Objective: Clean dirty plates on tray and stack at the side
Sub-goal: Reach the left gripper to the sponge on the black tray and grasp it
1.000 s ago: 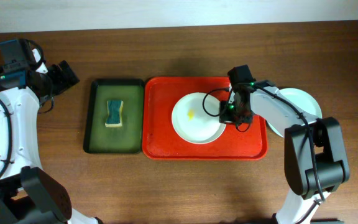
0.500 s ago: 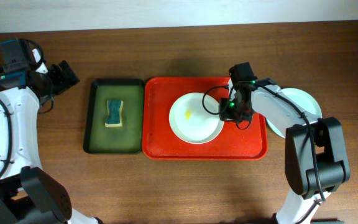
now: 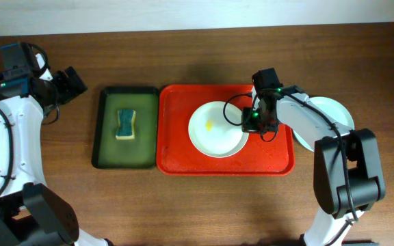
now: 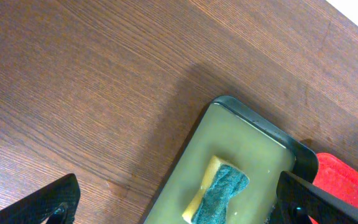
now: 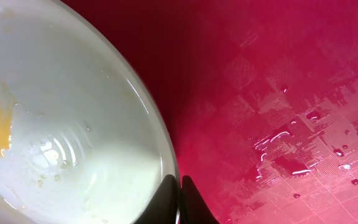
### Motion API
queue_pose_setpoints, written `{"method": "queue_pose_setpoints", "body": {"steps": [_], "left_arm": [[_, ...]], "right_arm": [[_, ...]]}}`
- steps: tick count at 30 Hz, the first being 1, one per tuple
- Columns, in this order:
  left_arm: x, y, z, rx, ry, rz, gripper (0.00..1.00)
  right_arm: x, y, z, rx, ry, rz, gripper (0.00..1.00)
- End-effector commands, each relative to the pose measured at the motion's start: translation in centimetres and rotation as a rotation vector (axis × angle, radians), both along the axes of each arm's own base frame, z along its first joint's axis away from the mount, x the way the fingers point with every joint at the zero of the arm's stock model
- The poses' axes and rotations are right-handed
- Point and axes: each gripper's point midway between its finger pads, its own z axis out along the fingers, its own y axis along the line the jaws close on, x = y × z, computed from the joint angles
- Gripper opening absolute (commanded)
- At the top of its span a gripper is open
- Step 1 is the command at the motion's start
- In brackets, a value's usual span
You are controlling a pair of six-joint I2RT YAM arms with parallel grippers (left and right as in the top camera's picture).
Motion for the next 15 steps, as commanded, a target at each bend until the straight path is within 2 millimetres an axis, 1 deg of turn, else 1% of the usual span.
{"method": "queue_pose_setpoints", "body": {"steps": [1, 4, 5, 6, 7, 8, 9, 10, 11, 12, 13, 14, 15], "left_arm": [[0.1, 0.1, 0.3, -0.011, -0.008, 0.008, 0.99], [0.1, 0.1, 0.3, -0.012, -0.008, 0.008, 0.99], [0.0, -0.3, 0.2, -0.031, -0.009, -0.003, 0.99], [-0.9, -2.9, -0.2, -0.154, 0.025, -0.07, 1.0], [-1.6, -5.2, -1.1, -0.208, 0.057, -0.166, 0.93], [-3.0, -7.1, -2.5, -0.202, 0.125, -0.255, 0.75], [-4.6, -9.5, -5.0, -0.161, 0.214, -0.337, 0.65], [-5.0, -11.3, -6.2, -0.135, 0.244, -0.384, 0.66], [-5.3, -12.8, -6.6, -0.132, 0.253, -0.422, 0.55], [-4.9, -13.9, -6.5, -0.119, 0.24, -0.451, 0.2], [-4.5, -14.8, -6.4, -0.102, 0.222, -0.477, 0.27], [-4.4, -14.8, -6.7, -0.023, 0.234, -0.482, 0.38], [-4.4, -14.7, -6.8, 0.024, 0.243, -0.484, 0.7]], "right_arm": [[0.5, -0.6, 0.2, -0.022, -0.013, -0.007, 0.05], [0.5, -0.6, 0.2, -0.026, -0.017, 0.018, 0.06], [0.5, -0.6, 0.2, -0.026, -0.018, 0.018, 0.06], [0.5, -0.6, 0.2, -0.026, -0.018, 0.018, 0.05], [0.5, -0.6, 0.2, -0.025, -0.019, 0.018, 0.05], [0.5, -0.6, 0.2, -0.025, -0.019, 0.017, 0.05], [0.5, -0.6, 0.2, -0.025, -0.018, 0.017, 0.05], [0.5, -0.6, 0.2, -0.026, -0.016, 0.018, 0.05], [0.5, -0.6, 0.2, -0.026, -0.015, 0.018, 0.05], [0.5, -0.6, 0.2, -0.026, -0.015, 0.018, 0.05], [0.5, -0.6, 0.2, -0.026, -0.015, 0.018, 0.05], [0.5, -0.6, 0.2, -0.026, -0.015, 0.018, 0.05], [0.5, -0.6, 0.2, -0.026, -0.015, 0.018, 0.05]]}}
